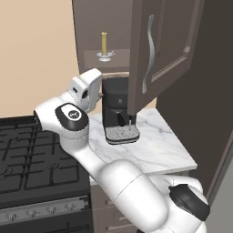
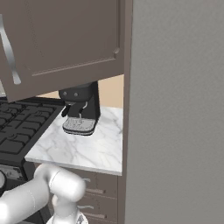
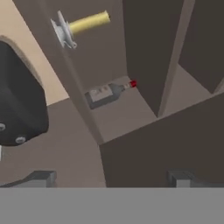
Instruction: Get the candle and the liquor from the cabinet and move them to the dining counter.
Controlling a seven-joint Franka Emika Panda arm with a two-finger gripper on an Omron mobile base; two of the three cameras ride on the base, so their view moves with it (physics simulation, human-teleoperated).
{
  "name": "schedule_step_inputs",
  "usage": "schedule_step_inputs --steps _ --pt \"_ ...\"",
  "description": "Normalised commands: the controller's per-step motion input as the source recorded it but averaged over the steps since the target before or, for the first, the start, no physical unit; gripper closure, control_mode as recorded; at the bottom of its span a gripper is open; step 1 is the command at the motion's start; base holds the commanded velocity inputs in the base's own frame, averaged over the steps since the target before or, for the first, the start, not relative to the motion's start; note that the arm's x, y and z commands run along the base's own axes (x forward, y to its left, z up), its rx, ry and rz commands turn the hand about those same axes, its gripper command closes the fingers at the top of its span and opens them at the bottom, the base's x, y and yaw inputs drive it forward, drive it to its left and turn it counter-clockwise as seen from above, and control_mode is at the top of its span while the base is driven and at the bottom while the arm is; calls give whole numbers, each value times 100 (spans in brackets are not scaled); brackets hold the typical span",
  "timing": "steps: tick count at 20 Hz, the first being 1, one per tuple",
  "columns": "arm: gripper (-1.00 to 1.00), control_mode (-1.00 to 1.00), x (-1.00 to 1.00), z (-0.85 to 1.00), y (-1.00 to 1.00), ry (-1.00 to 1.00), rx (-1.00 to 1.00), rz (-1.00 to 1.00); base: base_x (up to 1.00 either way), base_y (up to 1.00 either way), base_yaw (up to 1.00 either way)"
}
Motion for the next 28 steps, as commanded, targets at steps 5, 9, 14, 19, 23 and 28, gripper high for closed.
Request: schedule_step_inputs --steps 5,9,14,19,23,28 --pt "-100 -100 -35 0 -36 0 -6 -11 0 0 0" --pt "-100 -100 -30 -2 -51 0 -1 -11 0 0 0" --pt "-100 -100 -17 0 -56 0 0 -9 0 0 0" --pt "-100 -100 -28 0 -60 0 0 -7 0 0 0" --pt "-100 -100 -57 0 -64 -4 0 -7 0 0 0" --pt "-100 -100 -64 0 -61 -7 0 -7 0 0 0"
